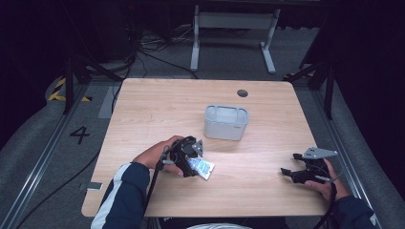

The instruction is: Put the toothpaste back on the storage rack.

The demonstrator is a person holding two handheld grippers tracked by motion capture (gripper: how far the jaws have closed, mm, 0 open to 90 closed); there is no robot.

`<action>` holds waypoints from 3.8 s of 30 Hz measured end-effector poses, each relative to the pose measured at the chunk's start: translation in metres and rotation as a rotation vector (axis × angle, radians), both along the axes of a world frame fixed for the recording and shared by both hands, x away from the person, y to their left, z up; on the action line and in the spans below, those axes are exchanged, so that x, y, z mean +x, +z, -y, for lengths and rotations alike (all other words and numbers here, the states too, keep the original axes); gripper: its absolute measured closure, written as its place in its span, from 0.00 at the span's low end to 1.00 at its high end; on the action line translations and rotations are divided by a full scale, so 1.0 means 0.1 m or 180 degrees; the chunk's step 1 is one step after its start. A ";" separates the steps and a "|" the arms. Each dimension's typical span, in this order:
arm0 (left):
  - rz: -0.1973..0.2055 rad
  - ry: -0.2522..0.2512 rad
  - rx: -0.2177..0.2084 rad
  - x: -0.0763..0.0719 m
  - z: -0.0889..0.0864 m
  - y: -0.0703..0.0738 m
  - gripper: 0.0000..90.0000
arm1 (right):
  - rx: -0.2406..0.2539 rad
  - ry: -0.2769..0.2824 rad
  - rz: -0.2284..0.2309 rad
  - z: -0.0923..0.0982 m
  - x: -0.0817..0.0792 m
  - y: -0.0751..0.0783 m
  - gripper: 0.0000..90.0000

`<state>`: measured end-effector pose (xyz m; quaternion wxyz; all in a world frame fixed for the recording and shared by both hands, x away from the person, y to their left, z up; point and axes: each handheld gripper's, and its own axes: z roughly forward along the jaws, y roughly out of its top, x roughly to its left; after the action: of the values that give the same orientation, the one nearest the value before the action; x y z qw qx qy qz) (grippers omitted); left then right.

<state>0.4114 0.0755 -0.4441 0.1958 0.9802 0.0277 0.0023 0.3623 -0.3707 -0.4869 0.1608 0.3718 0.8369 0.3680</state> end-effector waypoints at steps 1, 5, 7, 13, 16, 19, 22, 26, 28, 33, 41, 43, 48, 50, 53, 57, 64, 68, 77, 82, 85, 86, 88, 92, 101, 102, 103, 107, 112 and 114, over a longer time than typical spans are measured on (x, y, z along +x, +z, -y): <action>0.0000 0.0000 0.0000 0.00 0.00 0.00 0.26 | 0.0000 0.0000 0.0000 0.00 0.00 0.00 0.16; -0.0008 -0.0039 0.0038 0.00 0.05 -0.02 0.26 | 0.0000 0.0000 0.0001 0.00 0.00 0.00 0.16; -0.0009 -0.0037 0.0049 0.00 0.06 -0.03 0.26 | -0.0001 0.0001 0.0000 0.00 0.00 0.00 0.16; -0.0066 -0.0099 0.0091 0.01 0.13 -0.08 0.25 | 0.0000 0.0000 0.0001 0.00 0.00 0.00 0.16; -0.0090 -0.0105 0.0076 0.01 0.15 -0.09 0.24 | 0.0000 0.0000 0.0000 0.00 0.00 0.00 0.16; -0.0098 -0.0104 0.0075 0.01 0.15 -0.09 0.24 | 0.0000 0.0001 0.0001 0.00 0.00 0.00 0.16; -0.0054 -0.0127 0.0060 0.00 0.15 -0.09 0.26 | 0.0001 0.0000 0.0000 0.00 0.00 0.00 0.16; -0.0035 -0.0121 0.0034 0.01 0.13 -0.07 0.35 | 0.0000 0.0000 0.0001 0.00 0.00 0.00 0.16; -0.0036 -0.0154 0.0018 0.01 0.12 -0.06 0.43 | 0.0000 0.0001 0.0001 0.00 0.00 0.00 0.16; -0.0029 -0.0173 0.0145 0.00 0.16 -0.04 0.46 | -0.0001 0.0001 0.0001 0.00 0.00 0.00 0.16; -0.0060 -0.0195 0.0207 -0.02 0.25 -0.04 0.42 | 0.0000 0.0001 0.0000 0.00 0.00 0.00 0.16; -0.0048 -0.0176 0.0152 -0.01 0.28 -0.05 0.41 | -0.0001 0.0003 0.0000 0.00 0.00 0.00 0.16; -0.0054 -0.0195 0.0201 -0.02 0.30 -0.04 0.43 | -0.0001 0.0006 0.0004 0.00 0.00 0.00 0.16; -0.0029 -0.0220 0.0225 -0.01 0.31 -0.03 0.43 | 0.0000 0.0003 0.0000 0.00 0.00 0.00 0.16; 0.0000 -0.0235 0.0244 -0.03 0.31 -0.03 0.45 | 0.0001 0.0003 0.0000 0.00 0.00 0.00 0.16; 0.0092 -0.0251 0.0182 -0.06 0.29 -0.01 0.52 | 0.0001 0.0003 -0.0001 0.00 0.00 0.00 0.16; 0.0221 -0.0132 -0.0059 -0.10 0.17 0.09 0.58 | 0.0001 0.0005 0.0001 0.00 0.00 0.00 0.16; 0.0318 -0.0013 -0.0166 -0.15 0.07 0.16 0.60 | 0.0001 0.0005 0.0001 0.00 0.00 0.00 0.16; 0.0386 0.0127 0.0022 -0.22 -0.14 0.13 0.62 | 0.0000 0.0005 0.0000 0.00 0.00 0.00 0.16; 0.0298 0.0193 0.0077 -0.19 -0.12 0.04 0.63 | 0.0000 0.0006 0.0000 0.00 0.00 0.00 0.16; 0.0273 0.0245 -0.0018 -0.17 -0.16 0.08 0.65 | 0.0001 0.0006 0.0000 0.00 0.00 0.00 0.16; 0.0273 0.0245 -0.0018 -0.17 -0.16 0.08 0.65 | 0.0001 0.0006 0.0000 0.00 0.00 0.00 0.16; 0.0316 0.0273 -0.0110 -0.18 -0.21 0.14 0.66 | 0.0001 0.0006 0.0001 0.00 0.00 0.00 0.16; 0.0362 0.0381 -0.0366 -0.21 -0.34 0.24 0.68 | 0.0001 0.0007 0.0001 0.00 0.00 0.00 0.16; 0.0620 0.0650 -0.0743 -0.30 -0.62 0.39 0.72 | 0.0001 0.0006 0.0000 0.00 0.00 0.00 0.16; 0.0639 0.0698 -0.0786 -0.30 -0.66 0.41 0.72 | 0.0000 0.0006 -0.0001 0.00 0.00 0.00 0.16; 0.0678 0.0725 -0.0832 -0.31 -0.67 0.43 0.72 | 0.0001 0.0007 0.0000 0.00 0.00 0.00 0.16; 0.0747 0.0855 -0.0985 -0.31 -0.72 0.49 0.72 | 0.0000 0.0007 0.0000 0.00 0.00 0.00 0.16; 0.0817 0.0914 -0.1158 -0.32 -0.72 0.54 0.73 | 0.0001 0.0007 0.0000 0.00 0.00 0.00 0.16; 0.0828 0.0938 -0.1235 -0.33 -0.70 0.57 0.73 | 0.0001 0.0007 0.0000 0.00 0.00 0.00 0.16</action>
<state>0.3787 0.1458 -0.3872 0.3794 0.9013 0.1446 0.1512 0.3623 -0.3709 -0.4868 0.1604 0.3709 0.8373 0.3683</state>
